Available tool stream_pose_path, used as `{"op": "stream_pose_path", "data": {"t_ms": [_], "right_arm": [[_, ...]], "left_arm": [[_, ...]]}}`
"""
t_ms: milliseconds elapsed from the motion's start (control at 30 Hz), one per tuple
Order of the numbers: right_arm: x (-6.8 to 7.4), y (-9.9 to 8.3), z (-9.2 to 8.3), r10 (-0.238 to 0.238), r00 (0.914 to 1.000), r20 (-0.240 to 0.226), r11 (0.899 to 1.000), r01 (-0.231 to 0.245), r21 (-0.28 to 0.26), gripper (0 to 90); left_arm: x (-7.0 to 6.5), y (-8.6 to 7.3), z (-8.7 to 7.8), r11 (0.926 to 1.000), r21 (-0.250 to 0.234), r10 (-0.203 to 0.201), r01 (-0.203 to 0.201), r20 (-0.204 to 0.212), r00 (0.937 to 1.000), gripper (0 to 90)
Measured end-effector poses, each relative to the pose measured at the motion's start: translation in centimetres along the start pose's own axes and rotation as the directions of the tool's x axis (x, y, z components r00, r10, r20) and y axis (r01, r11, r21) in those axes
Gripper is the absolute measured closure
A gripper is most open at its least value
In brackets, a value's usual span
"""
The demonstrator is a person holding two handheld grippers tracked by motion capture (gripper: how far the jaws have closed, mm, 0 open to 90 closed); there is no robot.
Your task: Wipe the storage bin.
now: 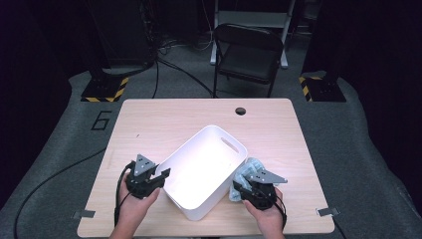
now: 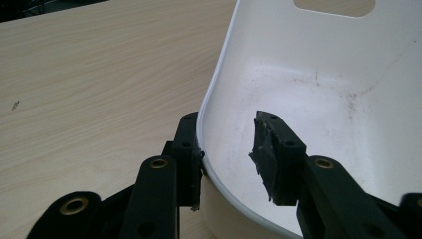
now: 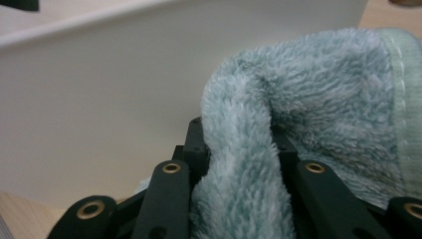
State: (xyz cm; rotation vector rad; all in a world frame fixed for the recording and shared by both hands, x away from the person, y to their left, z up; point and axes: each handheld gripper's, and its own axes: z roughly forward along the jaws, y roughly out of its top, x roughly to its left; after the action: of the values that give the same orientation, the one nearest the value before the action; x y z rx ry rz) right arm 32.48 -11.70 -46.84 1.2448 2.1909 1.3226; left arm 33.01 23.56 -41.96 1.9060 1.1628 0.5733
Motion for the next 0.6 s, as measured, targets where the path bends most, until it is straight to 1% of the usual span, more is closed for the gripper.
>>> {"op": "stream_pose_path", "data": {"t_ms": [67,167,200,267,300,433,467,533,600], "right_arm": [[-0.3,-0.5,0.6,0.02,0.9997,-0.01,1.0,-0.02,0.019,70.0],[-0.6,-1.2,1.5,0.028,0.9996,-0.008,0.998,-0.027,0.06,70.0],[-0.7,-1.4,1.7,0.028,0.9996,-0.007,0.996,-0.027,0.08,70.0],[-0.9,-1.8,2.3,0.029,0.9995,-0.009,0.994,-0.028,0.11,70.0],[-0.9,-2.0,2.5,0.044,0.9989,-0.012,0.991,-0.042,0.126,70.0],[-1.0,-2.3,2.9,0.043,0.999,-0.01,0.992,-0.041,0.117,70.0],[-1.1,-2.3,2.9,0.029,0.9996,-0.005,0.993,-0.028,0.117,70.0],[-1.2,-2.4,2.9,0.041,0.9991,-0.011,0.993,-0.04,0.109,70.0],[-1.3,-2.4,2.8,0.041,0.9991,-0.008,0.994,-0.04,0.106,70.0]], "left_arm": [[0.1,0.0,0.0,1.0,0.006,0.001,-0.001,0.007,1.0,64.3],[0.1,0.0,0.0,1.0,0.005,0.001,-0.001,0.012,0.9999,64.3],[0.2,0.1,-0.1,0.9999,0.01,0.001,-0.001,0.014,0.9999,64.5],[0.2,0.1,-0.1,1.0,0.003,-0.006,0.006,0.016,0.9999,66.6],[0.3,0.1,-0.1,1.0,0.002,-0.009,0.009,0.017,0.9998,67.3],[0.2,0.0,-0.1,1.0,-0.003,-0.006,0.006,0.019,0.9998,68.0],[0.2,0.0,-0.1,1.0,0.0,-0.006,0.006,0.022,0.9997,68.0],[0.1,0.1,-0.1,1.0,0.002,-0.001,0.001,0.024,0.9997,68.0],[0.0,0.1,0.0,1.0,0.001,0.001,-0.001,0.027,0.9996,68.0]]}}
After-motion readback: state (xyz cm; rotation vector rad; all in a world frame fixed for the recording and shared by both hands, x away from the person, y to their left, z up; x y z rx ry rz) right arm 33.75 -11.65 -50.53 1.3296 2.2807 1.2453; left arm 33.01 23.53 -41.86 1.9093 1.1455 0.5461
